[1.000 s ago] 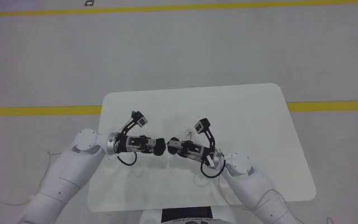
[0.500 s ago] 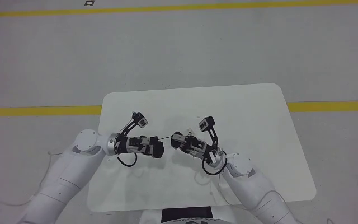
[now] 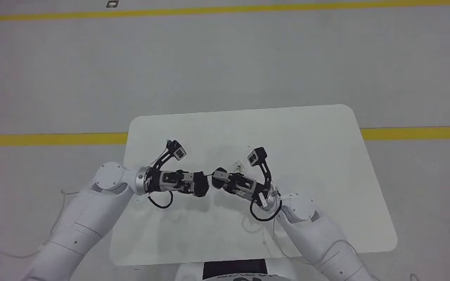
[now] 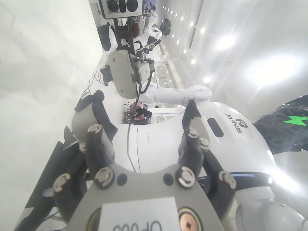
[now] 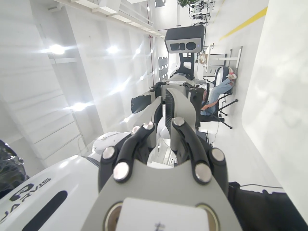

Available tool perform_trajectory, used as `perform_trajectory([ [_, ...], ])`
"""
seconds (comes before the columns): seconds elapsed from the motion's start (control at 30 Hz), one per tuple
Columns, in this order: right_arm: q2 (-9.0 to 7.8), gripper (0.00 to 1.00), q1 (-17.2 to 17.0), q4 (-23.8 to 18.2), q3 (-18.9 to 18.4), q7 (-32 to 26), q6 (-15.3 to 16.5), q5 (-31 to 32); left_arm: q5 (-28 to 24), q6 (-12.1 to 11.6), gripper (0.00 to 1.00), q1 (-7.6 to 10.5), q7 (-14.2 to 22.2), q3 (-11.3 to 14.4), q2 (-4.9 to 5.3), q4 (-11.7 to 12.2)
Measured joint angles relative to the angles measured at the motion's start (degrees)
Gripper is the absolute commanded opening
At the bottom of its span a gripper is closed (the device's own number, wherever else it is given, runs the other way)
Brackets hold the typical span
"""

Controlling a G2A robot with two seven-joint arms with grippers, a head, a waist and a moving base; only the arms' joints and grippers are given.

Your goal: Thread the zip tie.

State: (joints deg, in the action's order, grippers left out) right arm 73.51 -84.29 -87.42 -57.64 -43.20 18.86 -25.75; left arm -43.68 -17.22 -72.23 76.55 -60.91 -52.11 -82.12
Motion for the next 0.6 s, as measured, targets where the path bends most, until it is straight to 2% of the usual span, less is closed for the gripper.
perform_trajectory([
  [0.27,-0.67,0.0,-0.7,-1.4,-1.1,-0.1,-0.7,3.3,0.4,0.2,0.13,-0.13,-0.8,-0.3,0.08,0.0],
  [0.6,-1.06,0.0,-1.1,-2.1,-1.2,-0.5,-1.2,3.5,1.2,0.6,0.12,0.08,-1.5,0.1,0.0,0.1],
])
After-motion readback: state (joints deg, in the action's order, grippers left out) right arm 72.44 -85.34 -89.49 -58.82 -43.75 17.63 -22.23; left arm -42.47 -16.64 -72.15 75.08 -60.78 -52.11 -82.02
